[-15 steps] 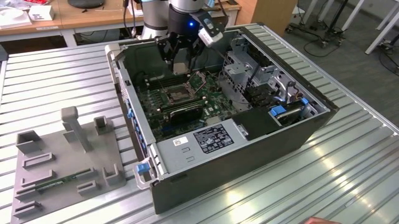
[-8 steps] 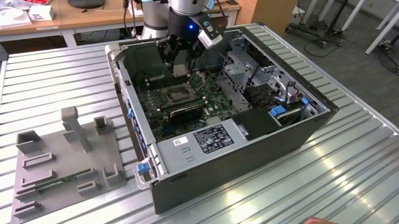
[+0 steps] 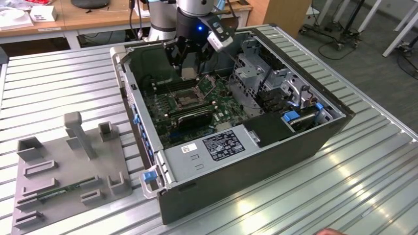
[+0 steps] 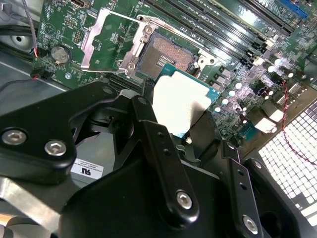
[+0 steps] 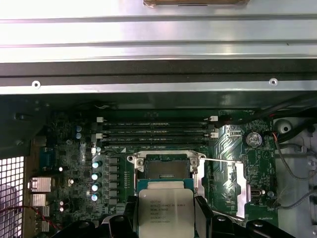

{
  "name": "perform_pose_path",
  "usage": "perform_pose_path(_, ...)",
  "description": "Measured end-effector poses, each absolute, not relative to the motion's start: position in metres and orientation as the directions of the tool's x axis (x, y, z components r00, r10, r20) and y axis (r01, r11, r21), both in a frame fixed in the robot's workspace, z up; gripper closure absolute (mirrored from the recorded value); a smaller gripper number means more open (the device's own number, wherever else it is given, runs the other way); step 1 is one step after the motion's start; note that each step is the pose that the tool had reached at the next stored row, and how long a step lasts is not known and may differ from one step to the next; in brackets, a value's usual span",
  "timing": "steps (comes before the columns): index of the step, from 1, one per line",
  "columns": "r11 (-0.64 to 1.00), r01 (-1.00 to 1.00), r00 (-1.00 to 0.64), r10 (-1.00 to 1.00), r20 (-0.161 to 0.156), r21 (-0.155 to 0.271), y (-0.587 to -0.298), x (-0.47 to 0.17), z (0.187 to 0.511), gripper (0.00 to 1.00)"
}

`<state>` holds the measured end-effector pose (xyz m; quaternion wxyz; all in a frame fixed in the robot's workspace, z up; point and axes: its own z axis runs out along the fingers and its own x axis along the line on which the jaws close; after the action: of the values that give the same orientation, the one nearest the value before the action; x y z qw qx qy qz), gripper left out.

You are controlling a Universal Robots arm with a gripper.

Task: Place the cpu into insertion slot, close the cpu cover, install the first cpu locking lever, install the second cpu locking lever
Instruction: 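Place the cpu into insertion slot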

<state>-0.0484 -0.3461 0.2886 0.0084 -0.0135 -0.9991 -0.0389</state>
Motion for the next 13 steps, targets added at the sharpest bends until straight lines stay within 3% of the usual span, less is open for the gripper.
perform_pose_path(13, 0.974, 0.213, -0.977, 0.212, 0.018, 0.077, -0.3461, -0.0484, 0.2860, 0.46)
